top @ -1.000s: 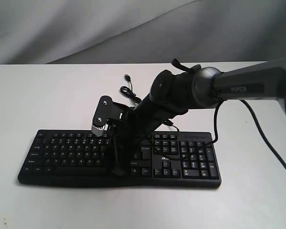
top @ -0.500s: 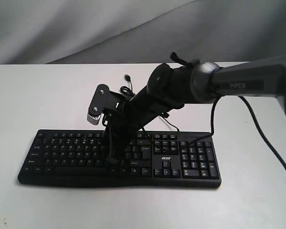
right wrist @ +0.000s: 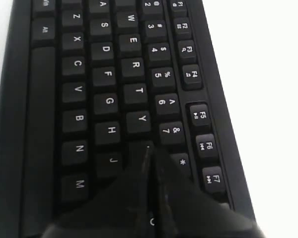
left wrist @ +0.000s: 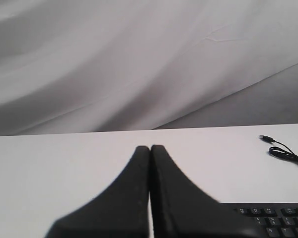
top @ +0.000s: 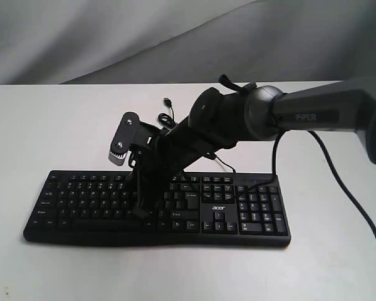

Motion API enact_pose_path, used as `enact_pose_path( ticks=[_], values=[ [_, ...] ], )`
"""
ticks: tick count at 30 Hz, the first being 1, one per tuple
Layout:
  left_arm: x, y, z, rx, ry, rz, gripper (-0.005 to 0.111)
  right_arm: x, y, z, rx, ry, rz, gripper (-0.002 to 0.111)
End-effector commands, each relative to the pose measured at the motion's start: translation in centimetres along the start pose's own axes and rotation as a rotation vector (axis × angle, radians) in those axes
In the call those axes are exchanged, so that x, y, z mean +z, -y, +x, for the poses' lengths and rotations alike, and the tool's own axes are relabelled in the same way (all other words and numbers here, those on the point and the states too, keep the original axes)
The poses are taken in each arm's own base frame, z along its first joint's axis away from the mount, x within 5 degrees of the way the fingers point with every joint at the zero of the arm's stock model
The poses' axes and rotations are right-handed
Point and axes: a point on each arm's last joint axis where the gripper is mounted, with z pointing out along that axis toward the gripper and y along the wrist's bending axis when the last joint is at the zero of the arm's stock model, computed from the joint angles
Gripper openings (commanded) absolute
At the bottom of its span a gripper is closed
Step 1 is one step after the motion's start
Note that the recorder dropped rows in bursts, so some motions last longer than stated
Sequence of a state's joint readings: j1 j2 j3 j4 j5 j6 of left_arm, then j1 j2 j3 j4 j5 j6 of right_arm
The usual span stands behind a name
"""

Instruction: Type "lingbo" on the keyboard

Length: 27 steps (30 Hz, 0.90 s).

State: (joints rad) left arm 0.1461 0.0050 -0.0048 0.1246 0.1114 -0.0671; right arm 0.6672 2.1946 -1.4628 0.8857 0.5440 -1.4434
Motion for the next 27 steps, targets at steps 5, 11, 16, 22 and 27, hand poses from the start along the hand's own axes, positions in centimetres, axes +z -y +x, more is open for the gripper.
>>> enact_pose_path(
  ticks=[5, 11, 16, 22, 27],
  values=[
    [-0.02, 0.05, 0.07, -0.002, 0.008, 0.007, 0.001, 0.19, 0.15, -0.05, -0.007, 0.008, 0.011, 0.0],
    [-0.02, 0.05, 0.07, -0.002, 0.008, 0.007, 0.001, 0.26, 0.15, 0.01, -0.006, 0.006, 0.01, 0.0],
    [-0.02, 0.05, 0.07, -0.002, 0.008, 0.007, 0.001, 0.33, 0.15, 0.08, -0.007, 0.004, 0.009, 0.0],
    [-0.02, 0.05, 0.07, -0.002, 0.008, 0.007, 0.001, 1.05, 0.08, 0.67, 0.001, -0.012, -0.004, 0.0],
    [-0.02, 0.05, 0.07, -0.002, 0.008, 0.007, 0.001, 1.02, 0.13, 0.72, 0.003, -0.012, -0.005, 0.0]
  ],
)
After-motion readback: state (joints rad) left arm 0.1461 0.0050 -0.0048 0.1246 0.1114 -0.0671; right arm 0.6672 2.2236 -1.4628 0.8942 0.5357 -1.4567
